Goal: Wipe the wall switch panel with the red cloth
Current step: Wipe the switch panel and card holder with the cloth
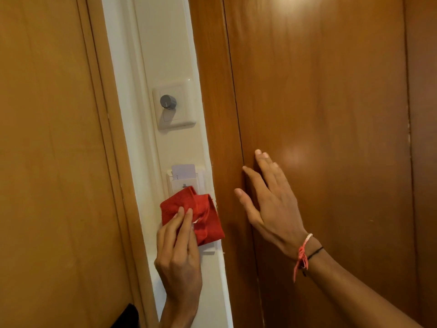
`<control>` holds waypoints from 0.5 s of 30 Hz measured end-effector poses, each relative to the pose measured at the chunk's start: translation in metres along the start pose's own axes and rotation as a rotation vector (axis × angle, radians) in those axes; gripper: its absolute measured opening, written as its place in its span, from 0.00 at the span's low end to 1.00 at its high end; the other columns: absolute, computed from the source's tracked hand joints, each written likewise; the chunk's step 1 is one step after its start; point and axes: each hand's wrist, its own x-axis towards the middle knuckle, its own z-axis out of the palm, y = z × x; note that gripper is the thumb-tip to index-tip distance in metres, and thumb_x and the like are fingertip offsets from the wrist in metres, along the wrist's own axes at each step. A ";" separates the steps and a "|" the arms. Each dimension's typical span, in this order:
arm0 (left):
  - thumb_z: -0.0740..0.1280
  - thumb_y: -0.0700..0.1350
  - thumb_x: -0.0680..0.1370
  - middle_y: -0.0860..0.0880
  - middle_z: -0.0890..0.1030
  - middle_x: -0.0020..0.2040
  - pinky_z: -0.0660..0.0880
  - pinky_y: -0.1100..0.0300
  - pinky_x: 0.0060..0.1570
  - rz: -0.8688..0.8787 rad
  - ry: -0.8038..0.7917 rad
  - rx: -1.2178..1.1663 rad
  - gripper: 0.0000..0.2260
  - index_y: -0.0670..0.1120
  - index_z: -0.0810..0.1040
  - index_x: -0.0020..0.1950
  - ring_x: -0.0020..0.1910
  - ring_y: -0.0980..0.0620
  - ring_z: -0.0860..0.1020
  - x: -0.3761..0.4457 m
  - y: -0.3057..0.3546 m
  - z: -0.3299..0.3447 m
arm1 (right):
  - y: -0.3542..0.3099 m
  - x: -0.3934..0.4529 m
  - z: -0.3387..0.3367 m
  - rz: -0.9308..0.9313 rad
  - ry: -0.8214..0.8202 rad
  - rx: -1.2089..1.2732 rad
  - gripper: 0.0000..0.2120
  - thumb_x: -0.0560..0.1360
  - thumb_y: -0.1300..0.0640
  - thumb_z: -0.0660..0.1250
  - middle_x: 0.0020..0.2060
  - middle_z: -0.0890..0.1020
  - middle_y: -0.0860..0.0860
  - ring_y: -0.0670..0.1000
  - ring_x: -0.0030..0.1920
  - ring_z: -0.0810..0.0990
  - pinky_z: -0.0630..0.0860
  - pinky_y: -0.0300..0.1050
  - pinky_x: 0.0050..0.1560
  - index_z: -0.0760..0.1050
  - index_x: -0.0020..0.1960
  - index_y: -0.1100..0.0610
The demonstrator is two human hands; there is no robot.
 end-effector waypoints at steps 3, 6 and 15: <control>0.68 0.43 0.75 0.38 0.82 0.60 0.77 0.42 0.59 0.150 0.019 -0.060 0.20 0.40 0.74 0.66 0.61 0.41 0.78 0.002 0.023 0.001 | -0.018 0.005 -0.027 0.164 -0.161 0.430 0.43 0.75 0.21 0.44 0.76 0.74 0.47 0.45 0.78 0.70 0.68 0.46 0.77 0.73 0.74 0.48; 0.69 0.40 0.77 0.40 0.80 0.62 0.74 0.47 0.64 0.255 0.029 -0.129 0.19 0.41 0.73 0.67 0.65 0.43 0.74 0.006 0.044 0.001 | -0.027 0.011 -0.051 0.210 -0.193 0.557 0.37 0.73 0.22 0.56 0.52 0.88 0.43 0.41 0.52 0.85 0.85 0.47 0.54 0.83 0.61 0.49; 0.70 0.54 0.76 0.39 0.72 0.70 0.69 0.58 0.69 0.196 -0.132 -0.419 0.29 0.44 0.65 0.72 0.71 0.47 0.70 0.018 0.093 0.001 | 0.002 -0.002 -0.102 0.350 -0.050 0.670 0.11 0.78 0.55 0.75 0.40 0.88 0.62 0.64 0.46 0.87 0.82 0.63 0.46 0.85 0.44 0.64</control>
